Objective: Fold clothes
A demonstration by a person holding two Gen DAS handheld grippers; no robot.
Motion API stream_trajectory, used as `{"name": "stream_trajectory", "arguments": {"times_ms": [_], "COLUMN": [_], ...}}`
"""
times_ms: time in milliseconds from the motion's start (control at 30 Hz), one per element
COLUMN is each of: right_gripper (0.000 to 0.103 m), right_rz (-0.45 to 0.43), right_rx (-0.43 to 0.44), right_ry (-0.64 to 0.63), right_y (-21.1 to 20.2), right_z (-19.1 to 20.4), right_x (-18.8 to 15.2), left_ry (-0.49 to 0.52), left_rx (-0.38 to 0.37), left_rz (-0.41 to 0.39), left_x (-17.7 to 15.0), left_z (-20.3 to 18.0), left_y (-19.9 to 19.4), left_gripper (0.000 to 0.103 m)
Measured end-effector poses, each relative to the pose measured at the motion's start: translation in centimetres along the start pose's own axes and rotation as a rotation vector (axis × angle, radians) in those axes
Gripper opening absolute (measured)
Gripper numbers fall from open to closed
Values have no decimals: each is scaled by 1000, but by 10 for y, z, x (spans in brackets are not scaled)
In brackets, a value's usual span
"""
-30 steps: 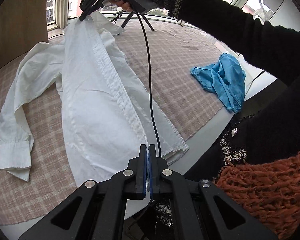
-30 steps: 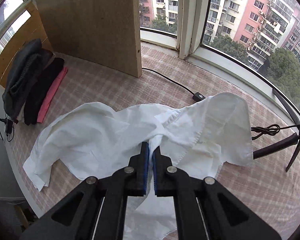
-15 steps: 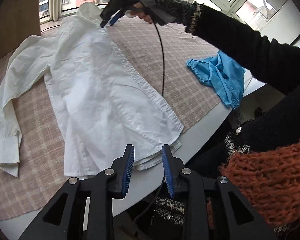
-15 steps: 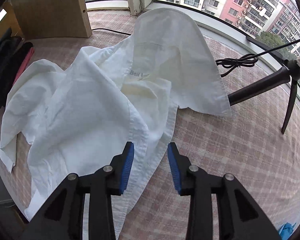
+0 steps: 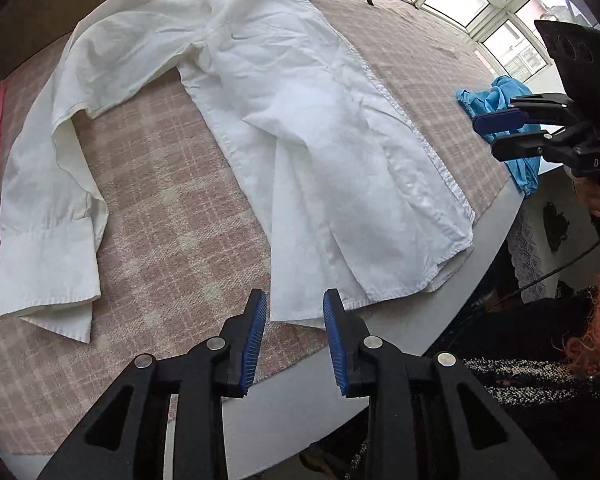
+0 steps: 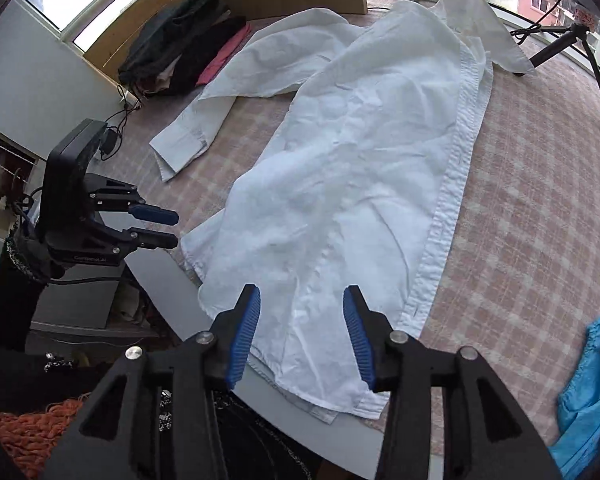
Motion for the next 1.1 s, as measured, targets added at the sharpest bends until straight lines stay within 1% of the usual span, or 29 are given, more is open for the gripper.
{"name": "stream_trajectory", "arguments": {"times_ms": [133,200,267,333,433,467,500,533,567,667,800,933,1033,1100], "right_gripper": [44,44,45,45,45,44,41,16,2,2,2,2,2,2], "right_rz": [0,-3,-19,-33,-37,-35,-23,-17,-28,-101,-199,-239,-269,-289], "right_rx": [-43,-87,-197,-288,-410,-440,-450,-427,-378,-251,-113,-25,41,86], "right_ry": [32,17,-45,-99,-128,-124,-103,-60,0,166,334,381,416,440], "right_y": [46,66,77,84,99,104,108,106,99,65,18,1,-12,-21], "right_z": [48,69,89,100,102,99,94,87,79,54,26,16,8,3], "right_x": [-22,-30,-37,-42,-38,-34,-30,-26,-22,-16,-22,-21,-19,-19], "left_ry": [68,102,127,153,194,207,216,226,233,235,245,259,274,291], "left_rx": [-42,-62,-89,-116,-147,-155,-162,-168,-174,-198,-213,-222,-235,-222], "left_rz": [-3,-2,-9,-16,-20,-20,-21,-23,-25,-48,-66,-57,-33,-19], "left_x": [-11,-18,-21,-24,-24,-23,-23,-22,-22,-18,-12,-5,-1,-1], "left_z": [8,11,13,16,16,15,15,15,14,12,6,-5,-18,-30], "left_y": [-3,-5,-5,-4,2,4,6,8,9,10,12,19,29,32], "left_gripper": [27,27,27,27,27,27,27,27,27,27,27,27,27,27]}}
Point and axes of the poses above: each gripper's, at about its wrist camera, not at the fingertips, and y roughly the way its jaws point, z to its left, x to its top, the point moved 2 cm from there along y, roughly the way its jaws point, and after that the axes turned 5 degrees about y, right-handed, at the moved point
